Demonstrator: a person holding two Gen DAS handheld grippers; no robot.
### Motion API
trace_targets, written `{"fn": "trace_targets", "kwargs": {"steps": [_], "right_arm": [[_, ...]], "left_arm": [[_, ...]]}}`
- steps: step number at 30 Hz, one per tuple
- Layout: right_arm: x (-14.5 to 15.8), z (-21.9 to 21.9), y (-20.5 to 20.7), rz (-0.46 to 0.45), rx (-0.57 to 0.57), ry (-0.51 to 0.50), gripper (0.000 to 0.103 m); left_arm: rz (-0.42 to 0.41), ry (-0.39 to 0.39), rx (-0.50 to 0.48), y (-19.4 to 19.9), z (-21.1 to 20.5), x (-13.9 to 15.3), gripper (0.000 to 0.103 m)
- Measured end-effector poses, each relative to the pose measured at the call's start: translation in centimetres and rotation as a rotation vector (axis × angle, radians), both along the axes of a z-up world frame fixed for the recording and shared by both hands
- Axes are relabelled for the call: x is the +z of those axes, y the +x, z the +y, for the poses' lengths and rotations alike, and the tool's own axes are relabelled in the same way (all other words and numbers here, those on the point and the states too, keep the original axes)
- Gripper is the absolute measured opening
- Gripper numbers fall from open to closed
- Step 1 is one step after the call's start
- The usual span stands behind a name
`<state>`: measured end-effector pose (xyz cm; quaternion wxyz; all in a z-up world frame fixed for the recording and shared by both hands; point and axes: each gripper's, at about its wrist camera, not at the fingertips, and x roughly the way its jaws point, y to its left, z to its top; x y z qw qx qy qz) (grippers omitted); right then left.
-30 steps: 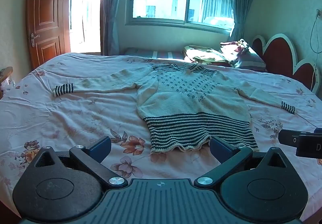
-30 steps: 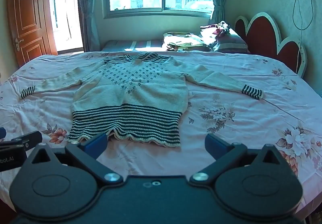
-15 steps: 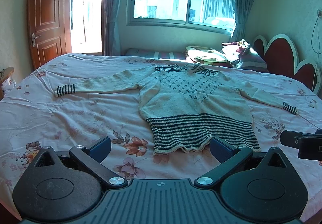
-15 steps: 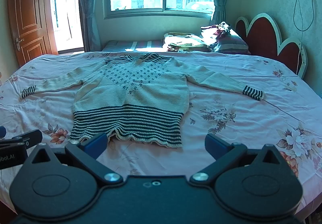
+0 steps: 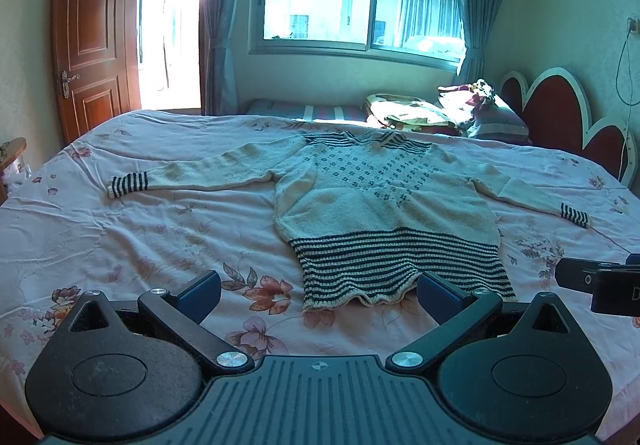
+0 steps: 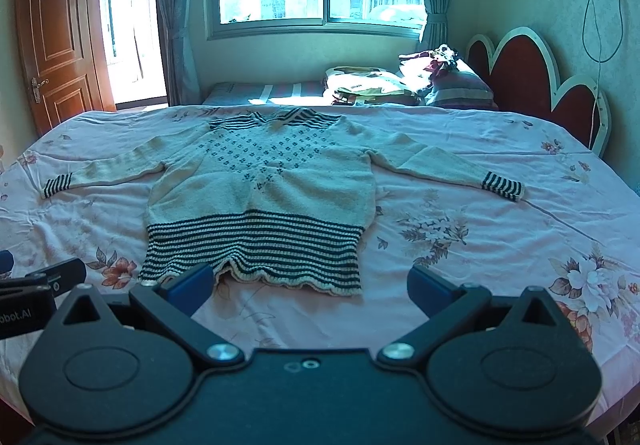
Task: Fold small clothes
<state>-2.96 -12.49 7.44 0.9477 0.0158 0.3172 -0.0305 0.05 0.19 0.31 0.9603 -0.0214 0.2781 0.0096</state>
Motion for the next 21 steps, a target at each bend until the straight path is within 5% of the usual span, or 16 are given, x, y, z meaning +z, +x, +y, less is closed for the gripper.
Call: {"fn": "trace_targets", "kwargs": {"steps": [21], "right_arm": [[0.13,-0.13,0.09,0.001,0.001,-0.002,0.102]], "left_arm": [[-0.002,0.002,0.0,0.19,0.03,0.24,0.103]]}}
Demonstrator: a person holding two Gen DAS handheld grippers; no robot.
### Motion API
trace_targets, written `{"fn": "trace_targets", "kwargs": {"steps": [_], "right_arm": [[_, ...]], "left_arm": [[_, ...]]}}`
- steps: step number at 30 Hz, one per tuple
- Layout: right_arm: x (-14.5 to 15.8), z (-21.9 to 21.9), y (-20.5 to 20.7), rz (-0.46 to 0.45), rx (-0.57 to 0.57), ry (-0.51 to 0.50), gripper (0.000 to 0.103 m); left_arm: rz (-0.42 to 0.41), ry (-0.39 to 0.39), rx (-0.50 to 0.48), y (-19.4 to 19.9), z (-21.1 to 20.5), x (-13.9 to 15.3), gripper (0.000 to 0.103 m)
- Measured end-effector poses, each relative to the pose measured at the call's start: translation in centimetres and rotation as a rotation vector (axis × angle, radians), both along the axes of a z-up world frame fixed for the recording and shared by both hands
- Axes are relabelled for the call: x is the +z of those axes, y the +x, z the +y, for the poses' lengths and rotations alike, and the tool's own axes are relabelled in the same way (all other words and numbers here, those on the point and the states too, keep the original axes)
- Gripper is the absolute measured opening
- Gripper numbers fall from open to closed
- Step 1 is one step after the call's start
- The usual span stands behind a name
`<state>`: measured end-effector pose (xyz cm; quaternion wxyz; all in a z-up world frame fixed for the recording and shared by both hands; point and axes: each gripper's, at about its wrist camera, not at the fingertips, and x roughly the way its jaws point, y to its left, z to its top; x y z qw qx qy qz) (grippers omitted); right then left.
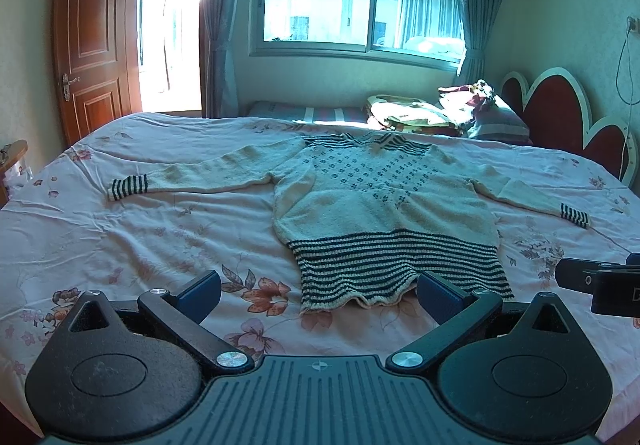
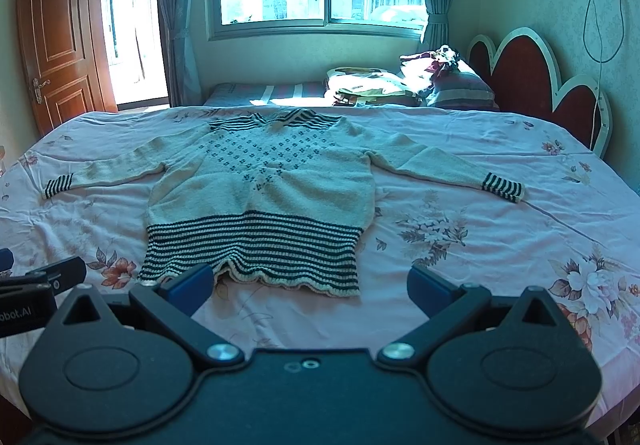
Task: Fold small clothes
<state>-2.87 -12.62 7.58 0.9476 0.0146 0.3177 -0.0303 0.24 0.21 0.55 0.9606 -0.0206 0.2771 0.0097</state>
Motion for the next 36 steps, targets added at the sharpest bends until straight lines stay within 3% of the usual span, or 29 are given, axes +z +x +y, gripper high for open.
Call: {"fn": "trace_targets", "kwargs": {"steps": [29,36], "right_arm": [[-0.9,-0.3,0.7,0.007,-0.019,0.004,0.102],[-2.0,-2.9,2.3,-0.002,-0.082,0.057,0.102]], "left_arm": [[0.028,0.002,-0.011,0.5,-0.7,-1.0,0.103],[0.049,-0.052,-0.014,2.8,-0.7,-1.6,0.103]]}}
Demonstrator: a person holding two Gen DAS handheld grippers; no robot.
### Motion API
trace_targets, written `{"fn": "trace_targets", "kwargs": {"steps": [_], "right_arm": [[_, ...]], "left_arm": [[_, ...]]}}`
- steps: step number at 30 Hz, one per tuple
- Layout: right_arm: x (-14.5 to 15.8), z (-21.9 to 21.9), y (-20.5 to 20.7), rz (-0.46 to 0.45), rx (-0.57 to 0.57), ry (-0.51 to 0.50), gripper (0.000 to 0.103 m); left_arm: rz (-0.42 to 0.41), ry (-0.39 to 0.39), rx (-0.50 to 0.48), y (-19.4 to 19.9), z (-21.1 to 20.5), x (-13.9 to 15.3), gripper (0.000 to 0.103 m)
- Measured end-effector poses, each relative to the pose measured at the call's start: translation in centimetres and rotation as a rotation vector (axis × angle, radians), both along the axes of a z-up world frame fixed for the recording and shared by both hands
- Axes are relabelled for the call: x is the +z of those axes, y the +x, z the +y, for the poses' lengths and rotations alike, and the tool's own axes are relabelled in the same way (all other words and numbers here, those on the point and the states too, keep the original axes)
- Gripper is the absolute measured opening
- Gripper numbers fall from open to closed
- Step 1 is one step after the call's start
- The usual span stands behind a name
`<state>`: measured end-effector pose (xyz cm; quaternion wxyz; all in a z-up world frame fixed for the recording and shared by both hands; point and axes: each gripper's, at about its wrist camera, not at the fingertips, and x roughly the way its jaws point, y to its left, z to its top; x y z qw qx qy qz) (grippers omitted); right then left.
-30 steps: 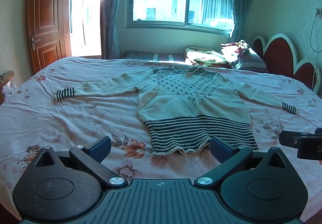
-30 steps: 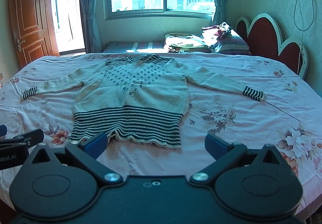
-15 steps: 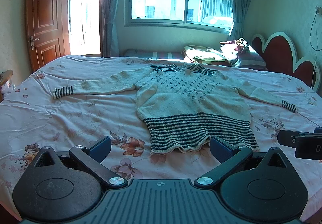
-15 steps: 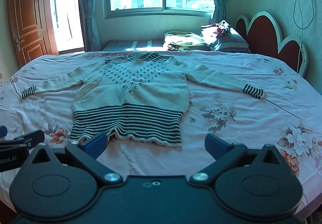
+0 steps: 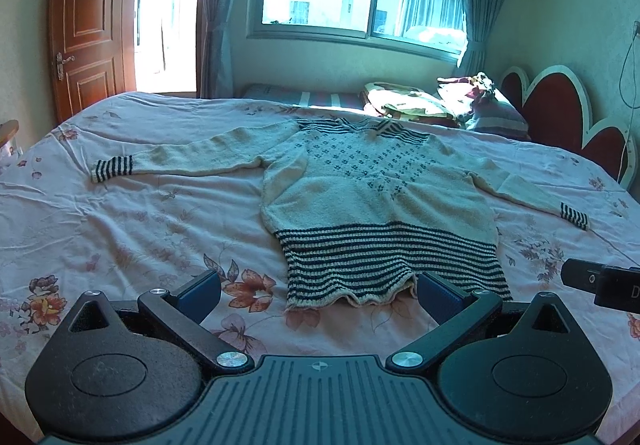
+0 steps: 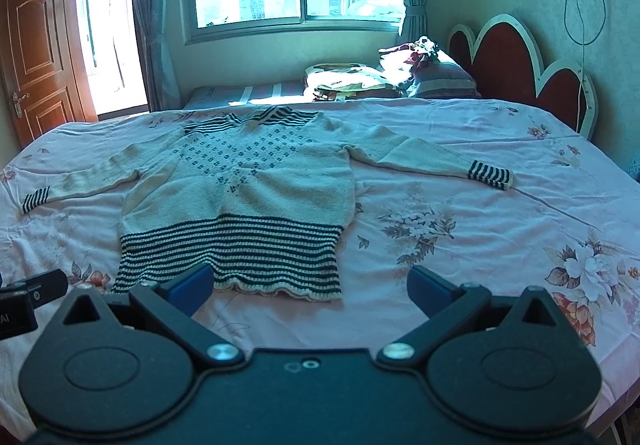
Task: Fold small clothes
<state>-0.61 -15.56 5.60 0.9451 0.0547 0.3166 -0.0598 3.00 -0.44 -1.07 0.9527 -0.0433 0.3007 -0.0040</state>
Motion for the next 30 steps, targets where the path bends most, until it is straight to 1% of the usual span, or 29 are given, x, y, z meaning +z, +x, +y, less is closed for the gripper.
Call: {"fn": "trace_targets", "kwargs": {"steps": [3,5,6,7,8,9,10,11,12,14,16,17,19,20,21,26,27,29,30], "right_arm": [[-0.8,-3.5,1.8,0.001,-0.05,0.089,0.102],[-1.3,-6.9,3.3,-0.02,-0.125,0.154,0.102],[-1.5,-8.6,4.2,-0.03,-0.16,0.185,0.097],[-1.8,-10.4,5.1,-0.042,-0.198,0.214,0.089],[-2.2,-12.5,6.2,-0.06,-0.241,0.241,0.084],[-2.5,-14.1,7.3,-0.069,-0.272,0.261,0.075],[-3.1,-16.3,8.6,-0.081,-0.31,0.291,0.069],[-3.6,-18.0,9.7,-0.092,-0.334,0.32,0.069],[-4.3,-20.0,10.9,-0.106,-0.367,0.363,0.069],[-6.3,-24.1,13.5,-0.127,-0.445,0.492,0.068],[-8.9,-27.6,15.8,-0.14,-0.521,0.612,0.058],[-10.5,-29.2,17.2,-0.138,-0.563,0.656,0.056],[-13.0,-31.1,19.0,-0.118,-0.624,0.708,0.049],[-13.9,-31.7,19.7,-0.115,-0.637,0.722,0.047],[-14.4,-31.9,20.0,-0.14,-0.635,0.725,0.041],[-14.7,-32.2,21.9,-0.184,-0.62,0.687,0.042],[-14.5,-32.3,22.4,-0.179,-0.621,0.665,0.039],[-14.1,-32.4,23.5,-0.154,-0.612,0.61,0.019],[-13.8,-32.4,24.2,-0.143,-0.603,0.58,0.006]], "left_arm": [[0.019,-0.048,-0.008,2.5,0.5,-0.7,0.103],[0.024,-0.036,0.007,4.8,0.7,-1.1,0.103],[0.04,-0.031,0.021,6.3,0.9,-1.5,0.103],[0.067,-0.053,0.005,8.0,1.3,-2.1,0.103],[0.094,-0.085,-0.003,9.7,1.7,-2.6,0.103],[0.104,-0.113,0.005,11.0,2.1,-3.0,0.103],[0.105,-0.131,0.011,12.5,2.4,-3.4,0.103],[0.106,-0.122,0.02,13.8,2.5,-3.6,0.103],[0.104,-0.117,0.024,14.9,2.6,-3.8,0.103],[0.098,-0.128,0.029,17.2,2.7,-4.2,0.103],[0.108,-0.135,0.038,19.6,2.7,-4.7,0.103],[0.114,-0.136,0.041,20.5,2.7,-4.9,0.103],[0.131,-0.123,0.043,22.5,2.6,-5.4,0.103],[0.136,-0.112,0.043,23.4,2.6,-5.6,0.103],[0.139,-0.102,0.045,24.1,2.5,-5.8,0.103],[0.142,-0.103,0.073,27.0,3.6,-6.7,0.103],[0.142,-0.104,0.081,27.3,3.9,-6.8,0.103],[0.137,-0.099,0.092,27.8,4.6,-6.9,0.103],[0.13,-0.095,0.095,27.9,5.1,-6.8,0.103]]}}
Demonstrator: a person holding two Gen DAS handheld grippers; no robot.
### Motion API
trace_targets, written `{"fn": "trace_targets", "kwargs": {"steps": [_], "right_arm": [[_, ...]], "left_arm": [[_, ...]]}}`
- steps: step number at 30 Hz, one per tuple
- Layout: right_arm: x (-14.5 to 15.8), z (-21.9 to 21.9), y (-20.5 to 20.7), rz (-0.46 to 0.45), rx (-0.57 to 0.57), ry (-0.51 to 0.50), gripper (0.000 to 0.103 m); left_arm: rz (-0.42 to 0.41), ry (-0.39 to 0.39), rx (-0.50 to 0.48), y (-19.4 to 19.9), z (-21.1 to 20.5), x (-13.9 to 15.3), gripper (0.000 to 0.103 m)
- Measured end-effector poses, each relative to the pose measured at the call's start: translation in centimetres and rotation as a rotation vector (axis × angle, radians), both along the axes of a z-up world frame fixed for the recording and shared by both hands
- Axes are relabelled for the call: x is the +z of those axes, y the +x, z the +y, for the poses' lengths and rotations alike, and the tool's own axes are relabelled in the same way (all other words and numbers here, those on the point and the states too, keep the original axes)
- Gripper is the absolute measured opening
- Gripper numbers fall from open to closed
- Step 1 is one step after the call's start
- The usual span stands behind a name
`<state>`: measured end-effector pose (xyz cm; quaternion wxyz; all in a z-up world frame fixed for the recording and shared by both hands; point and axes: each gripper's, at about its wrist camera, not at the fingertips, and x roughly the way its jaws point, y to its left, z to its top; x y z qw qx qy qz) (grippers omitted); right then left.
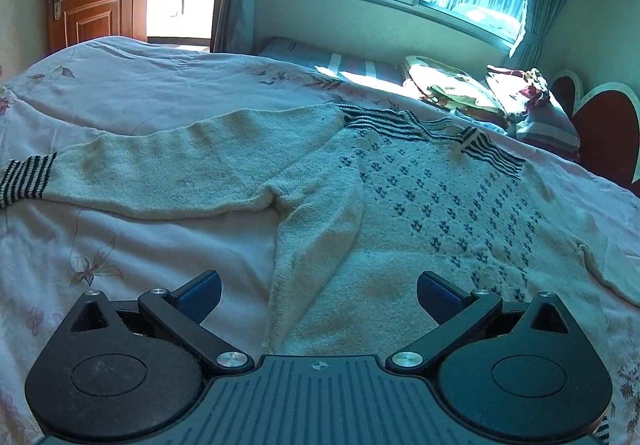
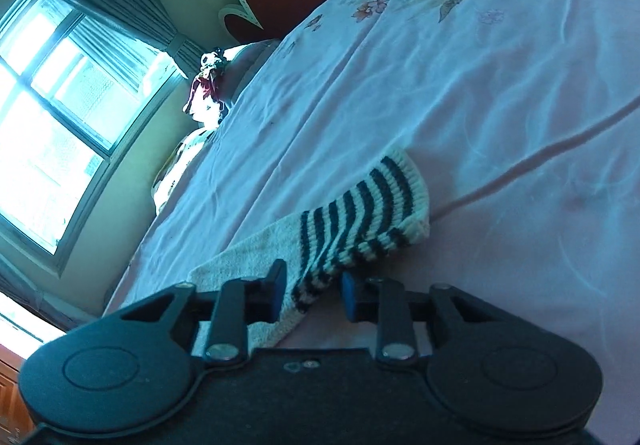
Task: Fold small clothes
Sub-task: 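Grasp one striped sleeve cuff with the right tool while the left tool grasps the other cuff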
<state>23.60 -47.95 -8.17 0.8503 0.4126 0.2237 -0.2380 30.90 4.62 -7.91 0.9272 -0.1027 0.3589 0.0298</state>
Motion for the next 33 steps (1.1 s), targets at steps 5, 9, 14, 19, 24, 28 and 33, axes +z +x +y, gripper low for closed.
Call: {"fn": "trace_targets", "kwargs": {"steps": [5,9,14,19,24,28,33], "right_arm": [[4.7,4.7,3.6,-0.03,0.13,-0.227,0.006],[8.6,15.0,8.5,-0.1,0.459,-0.402,0.006],[7.1,28.3,13.1,-0.078,0.821,-0.437,0.006],[3.7,37.3,14.8,0.016,1.046,-0.462,0.008],[4.6,38.8,10.8,-0.063,1.089,-0.525,0.061],[5.8,34.1,8.3,-0.087,1.0,-0.405,0.051],[6.3,26.4,6.6,-0.096,0.824,-0.217,0.052]], "left_arm": [[-0.019,0.023,0.008,0.4,2.6,0.4,0.103],[-0.032,0.007,0.075,0.6,5.5,0.6,0.103],[0.001,0.007,0.135,0.7,8.2,0.2,0.103],[0.038,-0.015,0.142,0.2,9.4,-0.2,0.103],[0.0,-0.1,0.092,1.4,7.9,0.4,0.103],[-0.032,-0.251,-0.044,5.2,3.5,0.8,0.098],[0.106,-0.434,-0.153,11.1,-2.4,-2.4,0.058]]}}
